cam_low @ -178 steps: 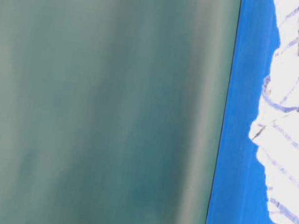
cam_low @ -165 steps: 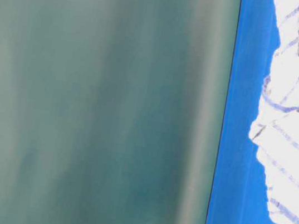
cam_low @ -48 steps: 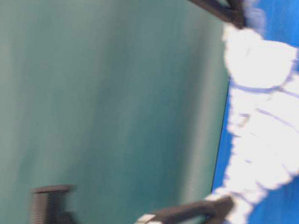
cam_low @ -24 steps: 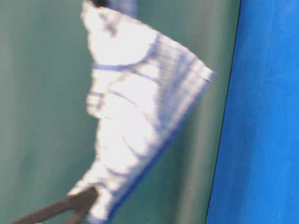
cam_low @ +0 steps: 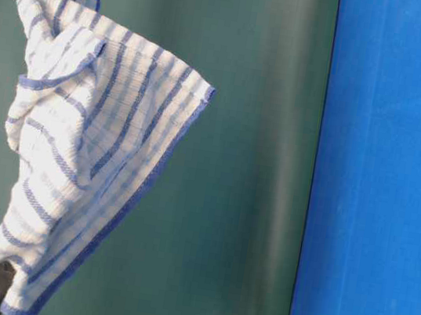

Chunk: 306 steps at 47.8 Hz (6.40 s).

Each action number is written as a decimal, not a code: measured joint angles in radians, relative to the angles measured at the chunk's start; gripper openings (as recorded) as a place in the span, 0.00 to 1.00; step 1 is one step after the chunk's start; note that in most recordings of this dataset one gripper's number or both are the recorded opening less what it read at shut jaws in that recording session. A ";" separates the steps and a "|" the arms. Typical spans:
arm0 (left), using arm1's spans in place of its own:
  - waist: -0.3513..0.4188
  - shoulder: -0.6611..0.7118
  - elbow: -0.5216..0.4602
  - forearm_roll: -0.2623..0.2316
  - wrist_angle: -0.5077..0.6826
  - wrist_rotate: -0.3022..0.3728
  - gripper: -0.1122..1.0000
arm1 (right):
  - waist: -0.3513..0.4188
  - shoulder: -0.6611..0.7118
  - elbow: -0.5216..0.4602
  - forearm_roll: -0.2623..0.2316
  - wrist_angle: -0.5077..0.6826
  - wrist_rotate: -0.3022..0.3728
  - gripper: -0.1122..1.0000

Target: Lift the towel with both arms.

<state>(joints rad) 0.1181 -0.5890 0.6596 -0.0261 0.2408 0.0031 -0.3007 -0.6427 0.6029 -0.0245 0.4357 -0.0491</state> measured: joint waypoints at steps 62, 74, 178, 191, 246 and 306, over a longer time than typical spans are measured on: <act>-0.041 0.176 0.115 0.000 -0.198 0.002 0.93 | 0.121 0.092 0.135 0.014 -0.034 0.032 0.68; -0.041 0.382 0.126 0.000 -0.328 -0.003 0.93 | 0.120 0.173 0.255 0.015 -0.107 0.066 0.68; -0.034 0.453 0.040 0.000 -0.236 -0.012 0.11 | 0.028 0.181 0.288 0.012 -0.158 0.078 0.13; -0.021 0.307 -0.026 0.000 -0.077 -0.012 0.11 | 0.028 0.064 0.153 0.012 0.000 0.077 0.13; -0.003 0.075 -0.147 0.000 0.135 -0.011 0.22 | 0.035 0.009 -0.087 -0.008 0.187 0.058 0.17; -0.051 0.279 0.216 0.000 -0.299 -0.015 0.93 | 0.176 0.236 0.163 -0.018 -0.112 0.095 0.67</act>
<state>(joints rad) 0.0675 -0.3099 0.8759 -0.0261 -0.0583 -0.0123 -0.1243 -0.4065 0.7655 -0.0430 0.3237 0.0460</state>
